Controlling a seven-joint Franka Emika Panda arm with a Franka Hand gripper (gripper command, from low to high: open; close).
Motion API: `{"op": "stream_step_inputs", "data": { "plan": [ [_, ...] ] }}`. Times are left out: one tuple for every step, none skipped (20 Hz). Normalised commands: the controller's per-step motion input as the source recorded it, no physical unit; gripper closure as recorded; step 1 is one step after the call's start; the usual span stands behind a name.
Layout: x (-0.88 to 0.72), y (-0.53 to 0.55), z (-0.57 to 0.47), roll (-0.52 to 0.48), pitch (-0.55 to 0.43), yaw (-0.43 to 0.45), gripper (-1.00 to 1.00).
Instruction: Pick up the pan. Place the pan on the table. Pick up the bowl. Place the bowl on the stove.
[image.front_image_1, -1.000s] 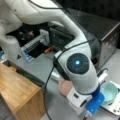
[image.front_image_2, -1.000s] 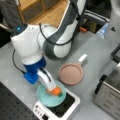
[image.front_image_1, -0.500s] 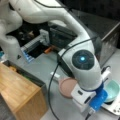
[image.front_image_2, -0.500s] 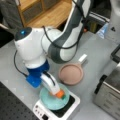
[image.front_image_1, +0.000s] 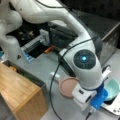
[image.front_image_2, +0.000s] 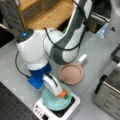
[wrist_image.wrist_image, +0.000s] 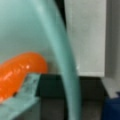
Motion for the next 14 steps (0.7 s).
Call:
{"op": "stream_step_inputs", "data": {
  "plan": [
    [-0.11, 0.16, -0.08, -0.294, -0.008, 0.084, -1.00],
    [-0.11, 0.16, -0.09, -0.274, -0.029, 0.083, -1.00],
    [-0.12, 0.16, -0.10, -0.278, -0.019, 0.081, -1.00],
    [-0.12, 0.16, -0.10, -0.279, -0.010, 0.074, -1.00],
    [-0.11, 0.16, -0.09, -0.260, -0.016, 0.074, -1.00],
    [-0.11, 0.16, -0.08, -0.250, -0.021, 0.064, -1.00],
    [-0.10, 0.16, -0.07, -0.244, -0.026, 0.055, -1.00],
    [-0.09, 0.15, -0.05, -0.238, -0.032, 0.046, -1.00],
    [-0.08, 0.14, -0.04, -0.229, -0.039, 0.034, -1.00],
    [-0.07, 0.13, -0.04, -0.227, -0.042, 0.029, -1.00],
    [-0.07, 0.13, -0.04, -0.225, -0.044, 0.025, -1.00],
    [-0.06, 0.13, -0.04, -0.224, -0.045, 0.022, -1.00],
    [-0.06, 0.12, -0.03, -0.223, -0.046, 0.019, -1.00],
    [-0.06, 0.10, -0.03, -0.229, -0.046, 0.024, -1.00]
  ]
}}
